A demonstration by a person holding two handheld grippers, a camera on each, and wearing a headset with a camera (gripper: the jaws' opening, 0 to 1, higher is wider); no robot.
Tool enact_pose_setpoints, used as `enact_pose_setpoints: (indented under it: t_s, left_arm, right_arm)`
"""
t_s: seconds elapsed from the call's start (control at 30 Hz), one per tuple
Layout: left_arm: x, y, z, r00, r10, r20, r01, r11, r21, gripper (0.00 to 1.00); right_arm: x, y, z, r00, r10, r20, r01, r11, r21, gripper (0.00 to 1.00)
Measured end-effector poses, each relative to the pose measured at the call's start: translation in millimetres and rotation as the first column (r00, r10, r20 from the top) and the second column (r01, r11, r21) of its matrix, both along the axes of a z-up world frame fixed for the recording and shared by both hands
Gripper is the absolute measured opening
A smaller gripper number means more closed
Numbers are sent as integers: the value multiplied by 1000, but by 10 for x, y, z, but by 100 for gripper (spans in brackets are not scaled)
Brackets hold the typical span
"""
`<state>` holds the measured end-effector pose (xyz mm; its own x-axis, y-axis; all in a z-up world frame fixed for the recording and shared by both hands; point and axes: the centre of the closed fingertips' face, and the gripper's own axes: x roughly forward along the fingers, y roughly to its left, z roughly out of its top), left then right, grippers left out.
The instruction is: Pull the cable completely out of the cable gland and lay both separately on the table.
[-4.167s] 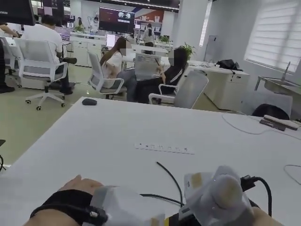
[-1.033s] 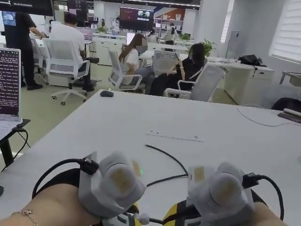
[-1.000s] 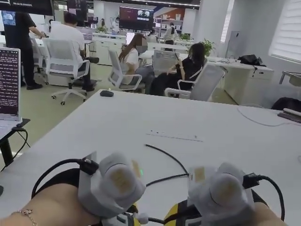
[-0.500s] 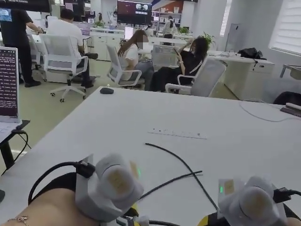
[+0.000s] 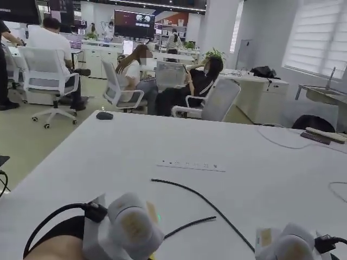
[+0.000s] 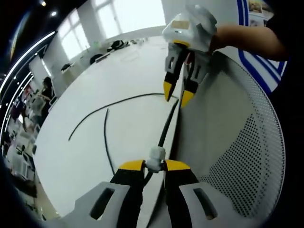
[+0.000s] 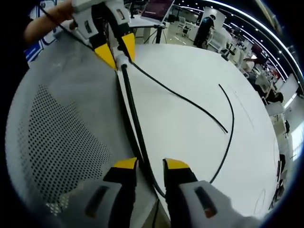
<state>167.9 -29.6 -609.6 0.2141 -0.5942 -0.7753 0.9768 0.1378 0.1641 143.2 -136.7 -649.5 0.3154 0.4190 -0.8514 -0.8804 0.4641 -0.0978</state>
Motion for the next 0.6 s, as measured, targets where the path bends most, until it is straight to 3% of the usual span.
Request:
enact_pose_setpoints:
  t_s: [0.13,0.27,0.43,0.57,0.6]
  left_arm:
    - [-17,-3,-17,1000,-19,-4,19,1000,2,16]
    - [-25,18,-28,999,-33,-5,33,999,-2,16]
    - [-6,60,-8,999,-45,3,45,999,-11,17]
    - [40,98,63,998,-54,16,54,998,-27,17]
    - [64,108,74,998,-55,21,55,998,-28,16]
  right_arm:
    - [14,402,232,999,35,23,-38,992,117,24]
    - [52,733,383,998,55,41,-62,979,195,25]
    - [137,945,399,994,86,69,-98,978,185,21]
    - [180,975,400,990,110,89,-124,979,160,4]
    - [192,988,414,990,101,95,-116,979,169,4]
